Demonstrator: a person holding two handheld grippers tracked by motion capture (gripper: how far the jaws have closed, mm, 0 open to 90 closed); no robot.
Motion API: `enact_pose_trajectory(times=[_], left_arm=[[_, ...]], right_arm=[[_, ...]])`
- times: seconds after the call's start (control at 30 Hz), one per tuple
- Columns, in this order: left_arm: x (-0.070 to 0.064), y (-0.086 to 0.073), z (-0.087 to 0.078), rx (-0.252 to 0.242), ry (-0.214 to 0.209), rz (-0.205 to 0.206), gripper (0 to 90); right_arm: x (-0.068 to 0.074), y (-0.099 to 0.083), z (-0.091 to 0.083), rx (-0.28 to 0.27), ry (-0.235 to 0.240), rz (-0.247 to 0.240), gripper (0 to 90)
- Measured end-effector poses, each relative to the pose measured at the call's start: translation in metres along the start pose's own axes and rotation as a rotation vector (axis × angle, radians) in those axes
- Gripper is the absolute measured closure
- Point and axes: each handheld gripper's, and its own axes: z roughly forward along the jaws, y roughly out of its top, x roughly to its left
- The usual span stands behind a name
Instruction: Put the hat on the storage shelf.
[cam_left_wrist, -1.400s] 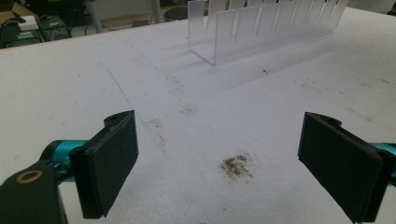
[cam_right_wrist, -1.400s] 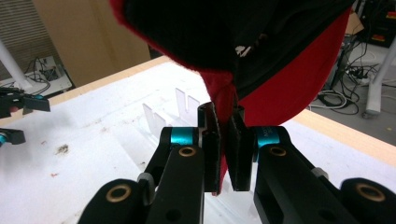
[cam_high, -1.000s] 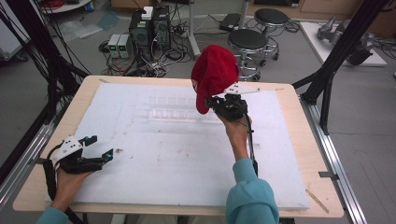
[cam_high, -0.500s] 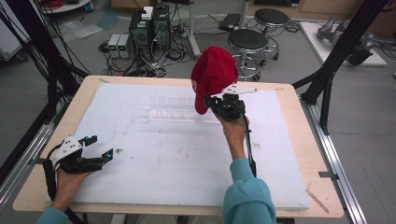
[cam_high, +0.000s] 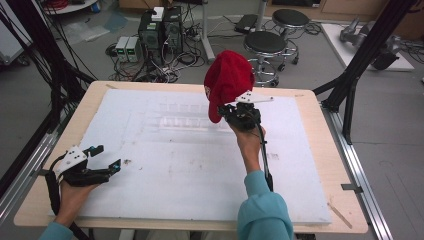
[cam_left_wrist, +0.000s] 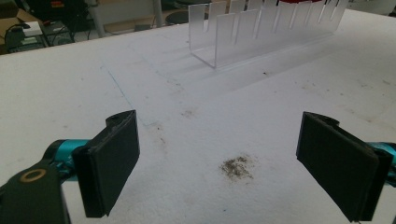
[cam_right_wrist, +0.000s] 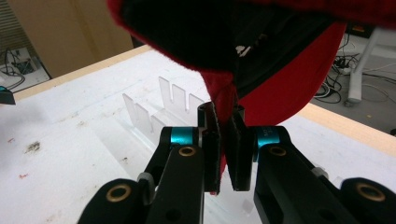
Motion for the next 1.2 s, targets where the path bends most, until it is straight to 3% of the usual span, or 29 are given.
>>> enact_pose_trajectory(times=[0.13, 0.27, 0.43, 0.87, 0.93, 1.07, 1.17, 1.2], left_arm=[[0.0, 0.0, 0.0, 0.002, 0.002, -0.002, 13.9], [0.001, 0.0, 0.0, -0.002, 0.003, -0.008, 14.0], [0.0, 0.0, 0.0, -0.001, 0.003, -0.006, 13.9], [0.0, 0.0, 0.0, 0.0, 0.009, -0.005, 14.0], [0.0, 0.0, 0.0, -0.002, 0.01, -0.005, 14.0], [0.0, 0.0, 0.0, 0.001, 0.011, -0.001, 14.1], [0.0, 0.0, 0.0, -0.003, 0.014, -0.01, 14.1], [0.0, 0.0, 0.0, -0.002, 0.014, -0.012, 14.1]], right_arm=[[0.002, -0.001, 0.001, 0.007, -0.007, -0.001, 85.8], [0.005, -0.004, 0.007, 0.031, -0.016, -0.033, 85.8], [0.005, -0.011, 0.011, 0.032, -0.015, -0.002, 85.8], [0.008, -0.028, 0.016, 0.011, -0.023, 0.014, 84.6], [0.008, -0.028, 0.017, 0.018, -0.042, 0.012, 64.3], [0.006, -0.03, 0.016, 0.023, -0.065, 0.052, 37.4], [0.004, -0.03, 0.01, 0.023, -0.074, 0.075, 21.1], [0.004, -0.03, 0.008, 0.027, -0.077, 0.08, 20.3]])
